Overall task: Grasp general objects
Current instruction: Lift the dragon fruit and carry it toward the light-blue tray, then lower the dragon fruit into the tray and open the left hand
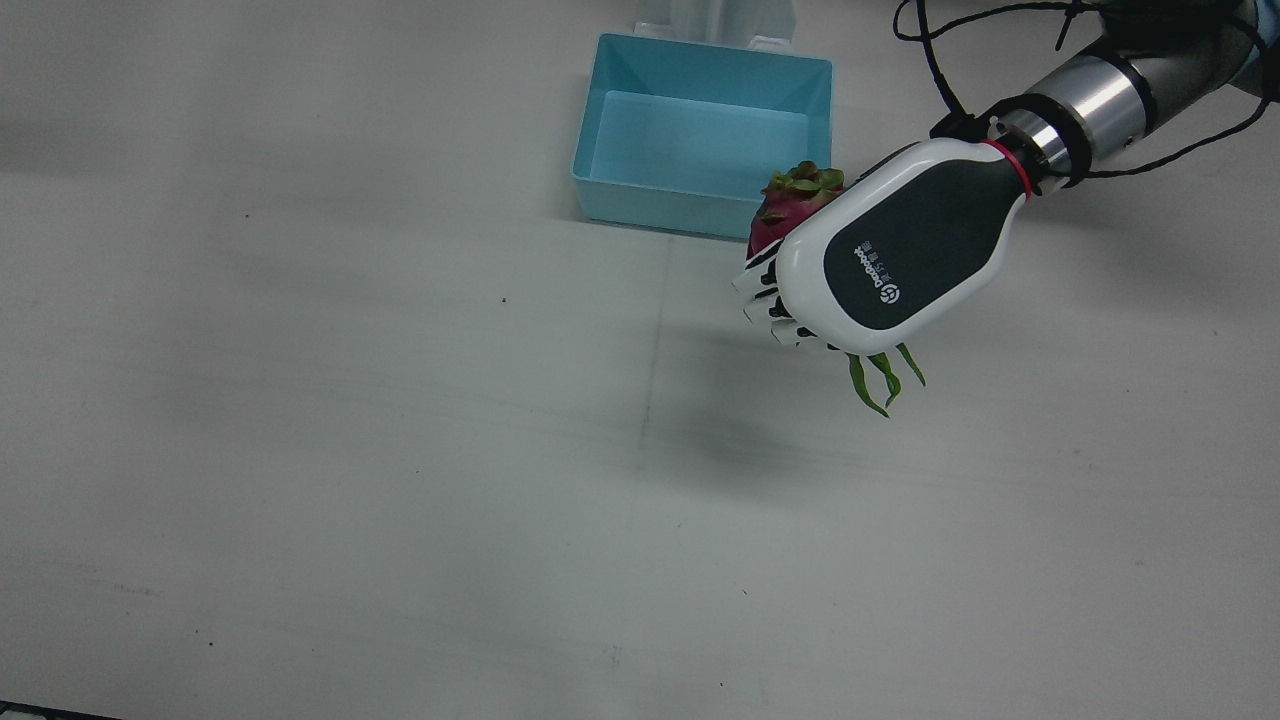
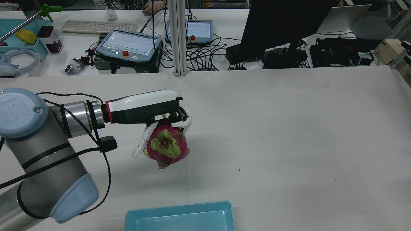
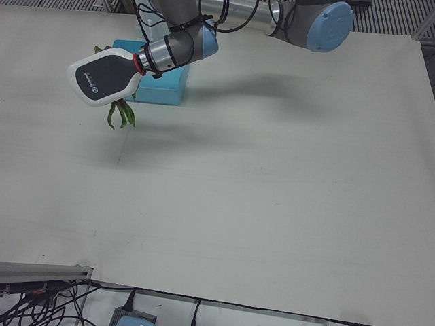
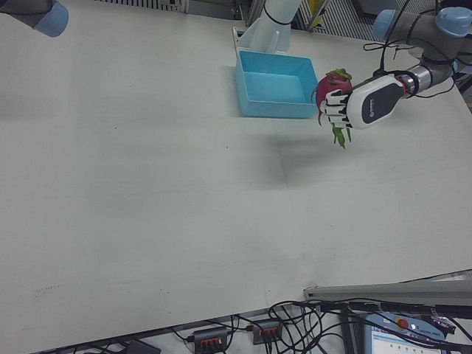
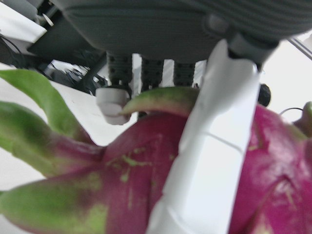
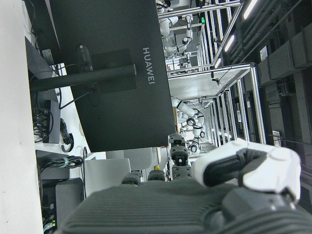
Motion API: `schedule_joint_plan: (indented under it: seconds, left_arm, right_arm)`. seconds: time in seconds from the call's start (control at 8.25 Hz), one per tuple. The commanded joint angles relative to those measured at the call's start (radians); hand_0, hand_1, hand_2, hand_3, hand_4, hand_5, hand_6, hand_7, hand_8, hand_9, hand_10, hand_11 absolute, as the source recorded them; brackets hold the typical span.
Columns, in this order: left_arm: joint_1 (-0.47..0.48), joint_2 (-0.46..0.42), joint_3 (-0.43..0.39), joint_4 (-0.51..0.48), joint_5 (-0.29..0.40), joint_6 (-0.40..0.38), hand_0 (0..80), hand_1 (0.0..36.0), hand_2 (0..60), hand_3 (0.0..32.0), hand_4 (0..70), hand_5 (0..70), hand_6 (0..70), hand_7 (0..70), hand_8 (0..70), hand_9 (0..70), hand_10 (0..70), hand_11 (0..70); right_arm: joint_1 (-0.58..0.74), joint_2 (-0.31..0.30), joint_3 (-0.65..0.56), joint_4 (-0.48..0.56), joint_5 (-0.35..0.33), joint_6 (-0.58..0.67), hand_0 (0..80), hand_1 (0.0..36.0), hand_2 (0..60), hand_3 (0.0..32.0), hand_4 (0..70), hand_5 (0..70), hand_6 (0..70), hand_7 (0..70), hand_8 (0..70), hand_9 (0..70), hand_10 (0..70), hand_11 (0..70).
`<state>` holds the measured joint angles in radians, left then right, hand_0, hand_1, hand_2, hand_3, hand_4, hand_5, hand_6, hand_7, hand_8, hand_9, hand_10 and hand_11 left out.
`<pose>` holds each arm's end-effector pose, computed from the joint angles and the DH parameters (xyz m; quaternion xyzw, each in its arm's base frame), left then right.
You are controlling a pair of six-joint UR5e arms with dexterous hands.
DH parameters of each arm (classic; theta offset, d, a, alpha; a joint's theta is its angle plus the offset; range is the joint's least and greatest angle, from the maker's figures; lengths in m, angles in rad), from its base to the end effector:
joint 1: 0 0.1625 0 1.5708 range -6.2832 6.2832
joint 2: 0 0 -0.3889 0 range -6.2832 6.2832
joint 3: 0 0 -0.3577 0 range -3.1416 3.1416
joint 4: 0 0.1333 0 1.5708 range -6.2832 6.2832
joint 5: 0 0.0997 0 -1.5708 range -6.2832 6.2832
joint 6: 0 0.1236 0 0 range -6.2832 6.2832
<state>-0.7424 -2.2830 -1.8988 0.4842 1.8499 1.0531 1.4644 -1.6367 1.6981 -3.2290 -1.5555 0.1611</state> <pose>0.3667 -0.4711 0.1703 0.0299 0.8676 -0.1853 0.4604 0.0864 -0.4642 0.6315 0.0876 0.6923 -0.7158 0.0249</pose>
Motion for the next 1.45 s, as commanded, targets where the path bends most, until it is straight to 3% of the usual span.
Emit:
schedule_joint_plan:
  seconds: [0.0,0.24,0.36,0.61,0.73,0.85,0.97,1.09,1.33]
  left_arm:
    - [0.15,0.027,0.004,-0.232,0.135,-0.14,80.0,36.0,60.0,0.0,57.3,70.0,70.0,70.0,70.0,70.0,70.0,70.0]
    - [0.162,0.087,0.0,-0.333,0.205,-0.171,80.0,35.9,60.0,0.0,60.2,70.0,70.0,70.0,70.0,70.0,70.0,70.0]
    - [0.152,0.205,0.0,-0.496,0.257,-0.227,80.0,35.6,60.0,0.0,63.7,70.0,70.0,70.0,70.0,70.0,70.0,70.0]
    - [0.158,0.385,0.0,-0.689,0.264,-0.255,80.0,35.9,60.0,0.0,62.9,70.0,70.0,70.0,70.0,70.0,70.0,70.0]
    - [0.159,0.393,-0.005,-0.697,0.264,-0.258,80.0,36.0,60.0,0.0,39.9,70.0,70.0,70.0,70.0,70.0,52.0,70.0]
    - [0.17,0.393,-0.019,-0.694,0.264,-0.262,80.0,36.0,60.0,0.0,27.1,70.0,40.2,47.0,35.4,35.8,19.1,31.8]
    - [0.199,0.393,-0.044,-0.69,0.262,-0.266,79.5,36.0,60.0,0.0,20.8,70.0,28.8,27.8,24.7,20.7,14.1,24.4]
    - [0.251,0.39,-0.083,-0.658,0.252,-0.266,64.9,36.0,60.0,0.0,9.2,70.0,16.4,9.7,16.7,11.5,11.7,20.7]
    - [0.261,0.367,-0.094,-0.624,0.244,-0.268,61.1,36.0,60.0,0.0,2.2,70.0,11.9,3.6,14.2,8.7,9.5,17.2]
  right_arm:
    - [-0.001,0.0,0.0,0.0,0.0,0.0,0.0,0.0,0.0,0.0,0.0,0.0,0.0,0.0,0.0,0.0,0.0,0.0]
    - [-0.001,0.0,0.0,0.0,0.0,0.0,0.0,0.0,0.0,0.0,0.0,0.0,0.0,0.0,0.0,0.0,0.0,0.0]
    - [-0.001,0.0,0.0,-0.002,0.0,0.0,0.0,0.0,0.0,0.0,0.0,0.0,0.0,0.0,0.0,0.0,0.0,0.0]
    - [0.001,0.0,0.0,0.0,0.0,0.0,0.0,0.0,0.0,0.0,0.0,0.0,0.0,0.0,0.0,0.0,0.0,0.0]
    - [0.001,0.0,0.0,0.0,0.0,0.0,0.0,0.0,0.0,0.0,0.0,0.0,0.0,0.0,0.0,0.0,0.0,0.0]
    - [-0.001,0.0,0.0,0.0,0.0,0.0,0.0,0.0,0.0,0.0,0.0,0.0,0.0,0.0,0.0,0.0,0.0,0.0]
    - [0.001,0.0,0.002,-0.002,0.0,0.0,0.0,0.0,0.0,0.0,0.0,0.0,0.0,0.0,0.0,0.0,0.0,0.0]
    - [0.001,0.0,0.002,-0.002,0.0,0.0,0.0,0.0,0.0,0.0,0.0,0.0,0.0,0.0,0.0,0.0,0.0,0.0]
    - [0.001,0.0,0.0,-0.002,0.0,0.0,0.0,0.0,0.0,0.0,0.0,0.0,0.0,0.0,0.0,0.0,0.0,0.0]
